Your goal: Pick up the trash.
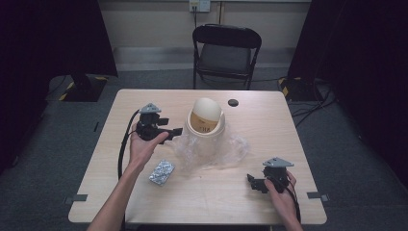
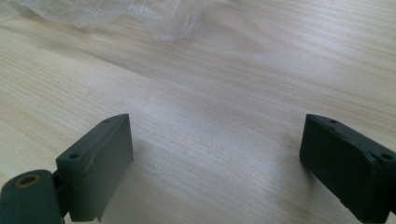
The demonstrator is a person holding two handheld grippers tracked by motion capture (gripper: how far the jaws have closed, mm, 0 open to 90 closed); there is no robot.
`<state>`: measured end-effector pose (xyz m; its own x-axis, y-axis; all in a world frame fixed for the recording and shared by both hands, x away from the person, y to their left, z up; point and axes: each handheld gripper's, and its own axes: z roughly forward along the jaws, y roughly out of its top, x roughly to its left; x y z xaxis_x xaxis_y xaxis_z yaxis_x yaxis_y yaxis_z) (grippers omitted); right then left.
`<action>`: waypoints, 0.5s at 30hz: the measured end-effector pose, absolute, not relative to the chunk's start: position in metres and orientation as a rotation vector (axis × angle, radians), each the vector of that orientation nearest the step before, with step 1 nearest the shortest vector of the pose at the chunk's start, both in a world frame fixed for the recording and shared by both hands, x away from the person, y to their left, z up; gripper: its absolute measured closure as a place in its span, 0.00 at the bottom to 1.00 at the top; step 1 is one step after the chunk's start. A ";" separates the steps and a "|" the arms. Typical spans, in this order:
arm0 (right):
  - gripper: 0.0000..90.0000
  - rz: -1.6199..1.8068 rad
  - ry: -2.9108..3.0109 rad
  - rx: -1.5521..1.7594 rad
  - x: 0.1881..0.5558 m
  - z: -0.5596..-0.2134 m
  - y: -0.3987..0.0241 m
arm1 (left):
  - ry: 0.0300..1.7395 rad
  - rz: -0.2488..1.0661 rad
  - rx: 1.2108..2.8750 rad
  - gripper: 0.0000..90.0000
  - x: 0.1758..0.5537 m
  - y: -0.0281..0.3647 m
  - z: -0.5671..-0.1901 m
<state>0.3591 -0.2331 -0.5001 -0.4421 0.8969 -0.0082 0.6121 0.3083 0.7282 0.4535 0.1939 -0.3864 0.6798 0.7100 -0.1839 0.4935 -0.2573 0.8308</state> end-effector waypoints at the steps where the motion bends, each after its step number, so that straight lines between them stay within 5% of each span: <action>1: 0.10 0.929 2.167 1.342 0.359 -0.500 -0.233 | 0.944 0.281 1.931 0.22 0.451 0.197 -0.388; 15: 0.10 0.929 2.167 1.345 0.359 -0.500 -0.233 | 0.989 0.311 2.008 0.18 0.397 0.234 -0.426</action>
